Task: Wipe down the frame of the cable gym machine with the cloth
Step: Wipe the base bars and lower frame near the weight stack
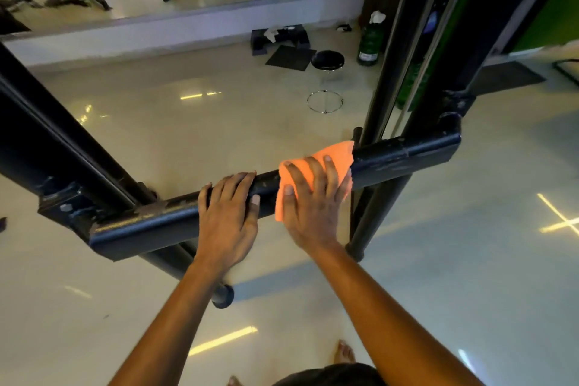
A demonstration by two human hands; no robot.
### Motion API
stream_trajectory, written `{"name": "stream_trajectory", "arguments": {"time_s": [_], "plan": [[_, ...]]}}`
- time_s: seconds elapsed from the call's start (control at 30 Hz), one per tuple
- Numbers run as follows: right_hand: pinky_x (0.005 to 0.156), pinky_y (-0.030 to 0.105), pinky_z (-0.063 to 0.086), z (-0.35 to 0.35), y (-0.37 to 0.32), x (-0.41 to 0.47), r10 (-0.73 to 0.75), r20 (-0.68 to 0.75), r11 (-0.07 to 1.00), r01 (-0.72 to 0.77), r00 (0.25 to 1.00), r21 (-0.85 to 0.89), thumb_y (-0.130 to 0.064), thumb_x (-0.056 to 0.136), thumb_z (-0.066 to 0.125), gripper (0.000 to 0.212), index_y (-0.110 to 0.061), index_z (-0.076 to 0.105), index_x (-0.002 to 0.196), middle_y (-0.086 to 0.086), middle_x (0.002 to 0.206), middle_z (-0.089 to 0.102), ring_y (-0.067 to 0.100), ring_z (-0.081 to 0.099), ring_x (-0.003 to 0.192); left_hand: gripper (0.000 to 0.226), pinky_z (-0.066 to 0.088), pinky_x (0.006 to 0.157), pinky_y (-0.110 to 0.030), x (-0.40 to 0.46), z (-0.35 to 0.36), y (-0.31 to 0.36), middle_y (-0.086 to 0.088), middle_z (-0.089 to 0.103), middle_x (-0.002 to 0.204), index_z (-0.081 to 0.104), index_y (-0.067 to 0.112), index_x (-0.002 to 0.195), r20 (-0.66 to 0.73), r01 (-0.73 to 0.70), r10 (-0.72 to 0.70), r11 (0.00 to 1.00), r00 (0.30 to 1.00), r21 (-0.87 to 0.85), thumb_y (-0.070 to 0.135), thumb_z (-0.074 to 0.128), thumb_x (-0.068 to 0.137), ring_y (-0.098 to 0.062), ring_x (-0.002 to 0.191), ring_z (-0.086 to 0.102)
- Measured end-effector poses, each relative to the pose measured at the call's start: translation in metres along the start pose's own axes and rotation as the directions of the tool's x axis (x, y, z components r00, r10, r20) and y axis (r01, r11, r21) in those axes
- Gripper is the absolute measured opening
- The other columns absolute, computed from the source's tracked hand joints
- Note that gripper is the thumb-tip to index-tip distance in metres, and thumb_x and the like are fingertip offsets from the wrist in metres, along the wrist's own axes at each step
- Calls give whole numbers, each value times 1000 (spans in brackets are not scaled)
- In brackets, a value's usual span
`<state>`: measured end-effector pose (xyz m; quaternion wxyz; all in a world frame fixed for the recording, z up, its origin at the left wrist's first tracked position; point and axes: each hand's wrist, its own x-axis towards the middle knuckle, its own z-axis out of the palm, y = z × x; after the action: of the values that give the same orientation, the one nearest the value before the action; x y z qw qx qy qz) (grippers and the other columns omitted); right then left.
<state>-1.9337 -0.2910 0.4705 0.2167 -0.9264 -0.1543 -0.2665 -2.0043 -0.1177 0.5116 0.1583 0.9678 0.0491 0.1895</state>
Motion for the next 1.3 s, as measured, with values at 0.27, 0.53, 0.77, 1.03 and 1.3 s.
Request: {"name": "stream_trajectory", "arguments": {"time_s": [0.27, 0.53, 0.77, 1.03, 1.3], "plan": [[131, 58, 9, -15, 85, 21, -177, 0, 984, 177, 984, -18, -46, 112, 44, 49, -33, 54, 158, 2, 165, 46, 34, 34, 158, 49, 20, 124, -44, 4, 14, 23, 1, 57, 150, 55, 24, 152, -29, 28, -27, 999, 999, 39, 42, 43, 109, -22, 142, 48], [128, 66, 20, -4, 56, 17, -361, -10, 932, 361, 933, 20, -49, 114, 46, 49, -36, 50, 161, 1, 163, 51, 34, 44, 155, 47, 15, 129, -48, 0, 20, 38, 3, 55, 149, 56, 27, 152, -67, 124, -122, 992, 990, 31, 38, 44, 108, -23, 144, 45], [130, 67, 12, -14, 63, 21, -101, -20, 994, 102, 995, 31, -43, 112, 49, 44, -33, 60, 153, 2, 159, 53, 36, 38, 156, 48, 14, 131, -50, 3, 21, 43, 5, 53, 151, 54, 34, 155, -52, 176, -173, 982, 984, 64, 47, 41, 111, -22, 150, 41], [126, 63, 20, -12, 62, 25, -309, 4, 950, 309, 951, 37, -47, 113, 48, 46, -32, 58, 155, 2, 157, 56, 34, 46, 151, 47, 16, 130, -51, 2, 21, 44, 5, 53, 151, 54, 34, 155, -62, 179, -174, 980, 983, 85, 47, 41, 112, -23, 150, 42], [128, 70, 14, -22, 39, 24, -40, 0, 999, 40, 999, 17, -44, 114, 45, 39, -31, 65, 145, 1, 154, 56, 34, 38, 156, 49, 16, 130, -54, 8, 16, 55, 3, 55, 155, 55, 27, 154, -4, 129, -129, 991, 992, 47, 42, 45, 109, -26, 151, 42]]}}
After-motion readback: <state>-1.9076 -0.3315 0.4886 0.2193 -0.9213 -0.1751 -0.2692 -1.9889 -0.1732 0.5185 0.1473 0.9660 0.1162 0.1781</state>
